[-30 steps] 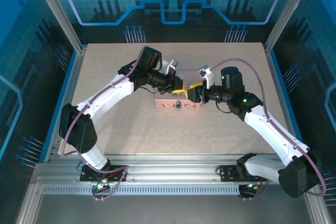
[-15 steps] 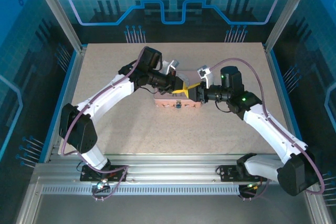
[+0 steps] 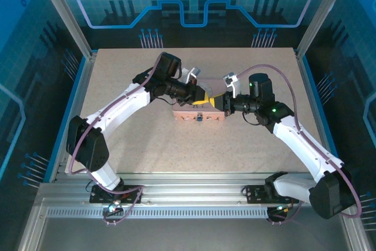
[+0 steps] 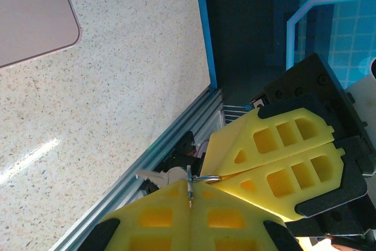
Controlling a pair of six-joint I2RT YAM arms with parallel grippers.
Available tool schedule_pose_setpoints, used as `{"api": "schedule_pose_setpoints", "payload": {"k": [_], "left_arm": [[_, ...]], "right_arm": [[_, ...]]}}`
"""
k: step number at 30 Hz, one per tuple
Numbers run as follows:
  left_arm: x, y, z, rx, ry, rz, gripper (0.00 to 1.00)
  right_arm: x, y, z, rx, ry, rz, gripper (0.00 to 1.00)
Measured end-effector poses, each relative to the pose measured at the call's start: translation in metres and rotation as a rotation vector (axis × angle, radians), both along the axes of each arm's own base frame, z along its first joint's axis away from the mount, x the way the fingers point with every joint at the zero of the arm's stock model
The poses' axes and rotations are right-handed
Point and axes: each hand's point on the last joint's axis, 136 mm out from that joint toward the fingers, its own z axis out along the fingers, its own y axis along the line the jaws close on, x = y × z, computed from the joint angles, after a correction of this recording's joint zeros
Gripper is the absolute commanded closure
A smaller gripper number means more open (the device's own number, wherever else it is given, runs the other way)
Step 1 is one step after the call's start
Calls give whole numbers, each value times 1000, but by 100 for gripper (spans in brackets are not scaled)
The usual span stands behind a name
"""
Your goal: Unlock the padlock with the key
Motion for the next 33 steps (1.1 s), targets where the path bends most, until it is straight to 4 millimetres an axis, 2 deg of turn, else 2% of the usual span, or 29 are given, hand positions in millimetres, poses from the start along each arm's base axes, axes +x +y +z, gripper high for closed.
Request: {"api": "schedule_pose_setpoints", "payload": {"k": [6, 7, 12, 14, 21, 27, 33], "left_arm": [[0, 0, 0, -1, -2, 0, 100], [0, 0, 0, -2, -3, 0, 97], [0, -2, 2, -12, -10, -10, 72], [0, -3, 4, -18, -17, -13, 56], [-1, 3, -1, -58, -58, 11, 32], [-7, 8, 21, -143, -192, 17, 23], [-10, 7, 40, -227, -291, 0, 20]], "right_arm": [[2, -1, -1, -7, -2, -13, 100], [2, -2, -1, -8, -2, -15, 100], [3, -2, -1, -9, -4, -17, 100], [2, -2, -1, -9, -3, -18, 100], [1, -4, 4, 20, 14, -18, 100], [-8, 1, 11, 65, 41, 22, 100], [-14, 6, 18, 112, 67, 56, 100]]}}
